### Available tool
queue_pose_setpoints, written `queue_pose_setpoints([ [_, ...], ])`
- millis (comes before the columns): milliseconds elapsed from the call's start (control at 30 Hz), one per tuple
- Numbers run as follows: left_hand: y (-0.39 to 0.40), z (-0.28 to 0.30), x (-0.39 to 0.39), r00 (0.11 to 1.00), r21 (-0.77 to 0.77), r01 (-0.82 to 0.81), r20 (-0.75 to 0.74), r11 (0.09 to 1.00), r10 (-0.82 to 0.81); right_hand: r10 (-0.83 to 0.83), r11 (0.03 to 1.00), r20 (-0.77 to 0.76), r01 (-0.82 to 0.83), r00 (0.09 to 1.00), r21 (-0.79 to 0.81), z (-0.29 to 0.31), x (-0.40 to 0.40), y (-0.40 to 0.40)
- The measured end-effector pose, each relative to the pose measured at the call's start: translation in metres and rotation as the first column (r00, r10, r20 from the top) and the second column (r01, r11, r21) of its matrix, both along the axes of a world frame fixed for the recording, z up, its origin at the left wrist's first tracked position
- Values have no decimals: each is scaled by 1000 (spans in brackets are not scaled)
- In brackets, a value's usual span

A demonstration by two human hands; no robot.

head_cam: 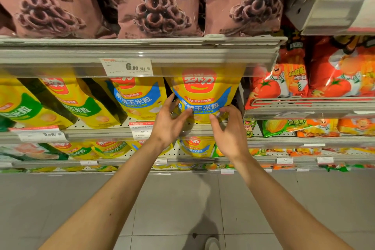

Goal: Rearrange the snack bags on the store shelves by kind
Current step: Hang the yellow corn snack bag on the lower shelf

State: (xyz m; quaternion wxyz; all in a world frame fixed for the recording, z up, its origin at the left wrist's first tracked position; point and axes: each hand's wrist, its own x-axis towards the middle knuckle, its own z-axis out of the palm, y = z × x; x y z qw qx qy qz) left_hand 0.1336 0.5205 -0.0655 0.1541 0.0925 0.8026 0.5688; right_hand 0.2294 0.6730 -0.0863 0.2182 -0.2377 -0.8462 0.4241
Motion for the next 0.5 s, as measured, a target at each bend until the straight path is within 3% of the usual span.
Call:
queue_pose_setpoints([
  [333,-28,4,28,995,-174,6,-100,985,-24,139,990,107,-134,985,-51,3,25,1],
  [500,-51,5,52,991,-201,24,-125,979,-50,172,985,260,-172,950,-24,2,44,-10],
])
